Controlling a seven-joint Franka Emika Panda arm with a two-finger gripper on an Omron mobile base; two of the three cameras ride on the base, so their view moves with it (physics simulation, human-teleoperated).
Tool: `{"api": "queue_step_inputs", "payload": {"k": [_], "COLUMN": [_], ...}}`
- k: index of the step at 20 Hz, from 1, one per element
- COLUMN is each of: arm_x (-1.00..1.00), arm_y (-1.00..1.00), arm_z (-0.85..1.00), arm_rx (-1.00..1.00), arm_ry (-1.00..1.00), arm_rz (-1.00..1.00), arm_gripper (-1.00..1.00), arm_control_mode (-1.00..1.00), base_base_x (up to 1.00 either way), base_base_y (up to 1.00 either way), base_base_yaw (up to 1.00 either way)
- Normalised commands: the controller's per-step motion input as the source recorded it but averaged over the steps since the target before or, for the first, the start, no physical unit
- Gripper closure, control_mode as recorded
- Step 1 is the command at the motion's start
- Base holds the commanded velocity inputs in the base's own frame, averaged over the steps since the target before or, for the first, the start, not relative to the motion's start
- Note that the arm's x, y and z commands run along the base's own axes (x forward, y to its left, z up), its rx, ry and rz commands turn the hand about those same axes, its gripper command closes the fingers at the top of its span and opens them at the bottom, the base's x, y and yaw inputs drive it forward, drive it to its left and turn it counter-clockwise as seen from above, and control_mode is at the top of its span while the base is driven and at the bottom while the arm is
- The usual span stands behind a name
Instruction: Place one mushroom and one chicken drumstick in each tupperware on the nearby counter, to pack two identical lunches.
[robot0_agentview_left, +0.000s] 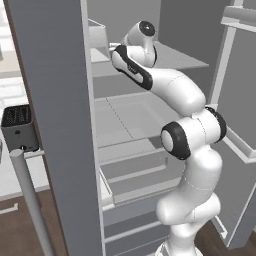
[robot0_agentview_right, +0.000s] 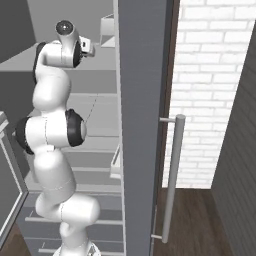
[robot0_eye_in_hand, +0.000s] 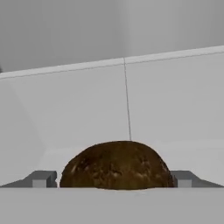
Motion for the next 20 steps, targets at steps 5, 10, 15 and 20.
{"api": "queue_step_inputs", "payload": {"k": [5,10,15,20], "arm_x": [0.34,0.00,0.00,-0.34], "arm_y": [0.01,0.12,0.06,0.00], "arm_z": [0.00,-0.37,-0.42,-0.05], "arm_rx": [0.00,-0.07,-0.06,0.00], "arm_ry": [0.05,0.04,0.02,-0.19], "arm_rz": [0.00,0.00,0.00,0.00], "arm_gripper": [-1.00,1.00,1.00,1.00], "arm_control_mode": [-1.00,-1.00,-1.00,-1.00], "base_base_x": [0.00,0.00,0.00,0.00], "base_base_y": [0.00,0.00,0.00,0.00], "base_base_yaw": [0.00,0.00,0.00,0.00]}}
